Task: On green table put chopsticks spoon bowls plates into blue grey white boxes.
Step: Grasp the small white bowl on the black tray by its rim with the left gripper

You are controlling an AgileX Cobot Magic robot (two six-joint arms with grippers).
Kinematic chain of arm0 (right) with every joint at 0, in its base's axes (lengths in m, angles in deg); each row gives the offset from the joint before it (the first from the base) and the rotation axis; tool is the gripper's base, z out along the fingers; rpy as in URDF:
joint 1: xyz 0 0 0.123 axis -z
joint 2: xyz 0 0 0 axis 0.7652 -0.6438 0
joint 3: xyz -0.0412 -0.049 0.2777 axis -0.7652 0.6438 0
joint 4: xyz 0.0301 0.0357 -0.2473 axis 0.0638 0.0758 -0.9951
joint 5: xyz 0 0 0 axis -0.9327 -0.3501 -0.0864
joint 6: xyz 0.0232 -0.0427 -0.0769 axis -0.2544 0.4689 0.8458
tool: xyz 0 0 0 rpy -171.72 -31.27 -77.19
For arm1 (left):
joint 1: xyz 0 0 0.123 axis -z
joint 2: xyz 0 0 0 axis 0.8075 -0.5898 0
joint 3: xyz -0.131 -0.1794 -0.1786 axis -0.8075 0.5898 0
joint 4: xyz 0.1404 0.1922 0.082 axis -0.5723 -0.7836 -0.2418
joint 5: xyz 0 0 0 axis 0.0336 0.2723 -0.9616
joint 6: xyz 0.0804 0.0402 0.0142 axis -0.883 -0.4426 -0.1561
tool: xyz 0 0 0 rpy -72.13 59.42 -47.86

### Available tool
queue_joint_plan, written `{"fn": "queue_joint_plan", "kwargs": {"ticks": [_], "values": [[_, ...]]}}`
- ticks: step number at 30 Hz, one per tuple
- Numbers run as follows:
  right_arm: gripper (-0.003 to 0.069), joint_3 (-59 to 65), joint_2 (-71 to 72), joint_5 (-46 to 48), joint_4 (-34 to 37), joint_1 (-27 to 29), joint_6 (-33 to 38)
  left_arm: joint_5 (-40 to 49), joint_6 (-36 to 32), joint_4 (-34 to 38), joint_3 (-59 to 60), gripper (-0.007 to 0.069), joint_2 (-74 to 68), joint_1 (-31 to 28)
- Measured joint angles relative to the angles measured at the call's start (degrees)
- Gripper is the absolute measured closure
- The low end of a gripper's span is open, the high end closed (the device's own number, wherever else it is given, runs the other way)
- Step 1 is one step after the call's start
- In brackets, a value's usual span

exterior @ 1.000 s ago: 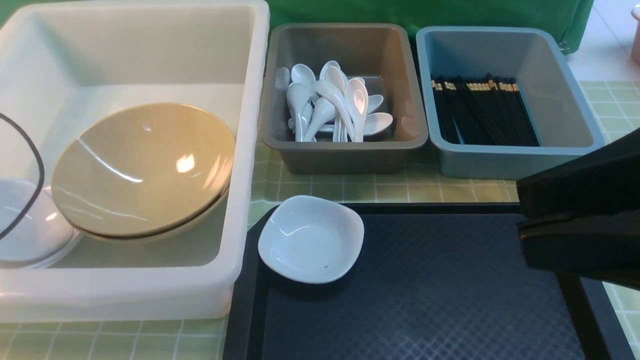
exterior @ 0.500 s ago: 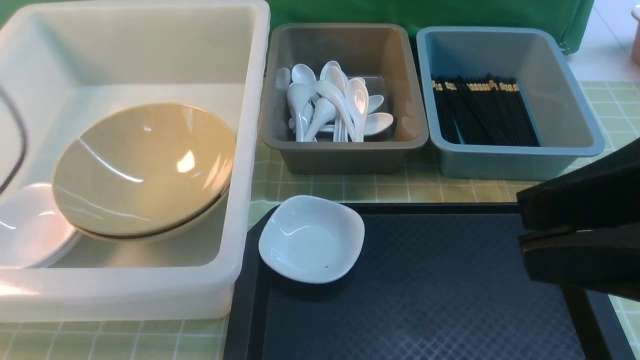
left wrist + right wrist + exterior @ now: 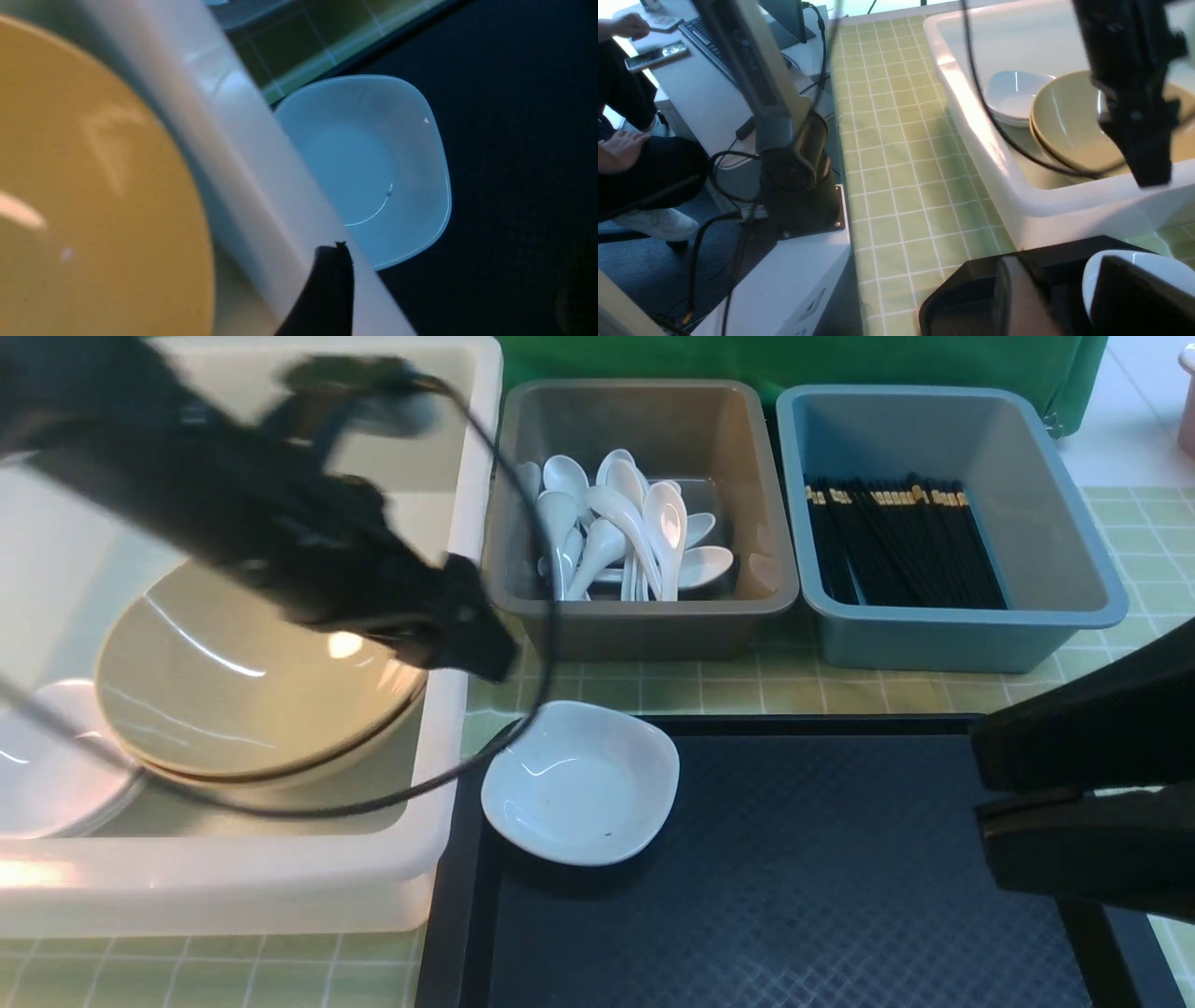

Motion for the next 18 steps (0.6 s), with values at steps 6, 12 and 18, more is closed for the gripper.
{"fn": "queue_joint_plan", "kwargs": {"ticks": [6,12,18], "values": [[0.0423,0.00,0.00,0.68,0.00,0.00,-0.14,6.98,1.45,-3.87,-14.33,0.0071,-13.82,5.76],[0.0423,0.00,0.00,1.78,0.00,0.00,-0.20,8.79,-13.02,-15.65,-25.03,0.0071,-22.99,10.40],[0.0423,0.00,0.00,2.84,-0.30,0.00,-0.20,8.92,-35.63,-20.28,-26.77,0.0071,-26.07,13.42]]}}
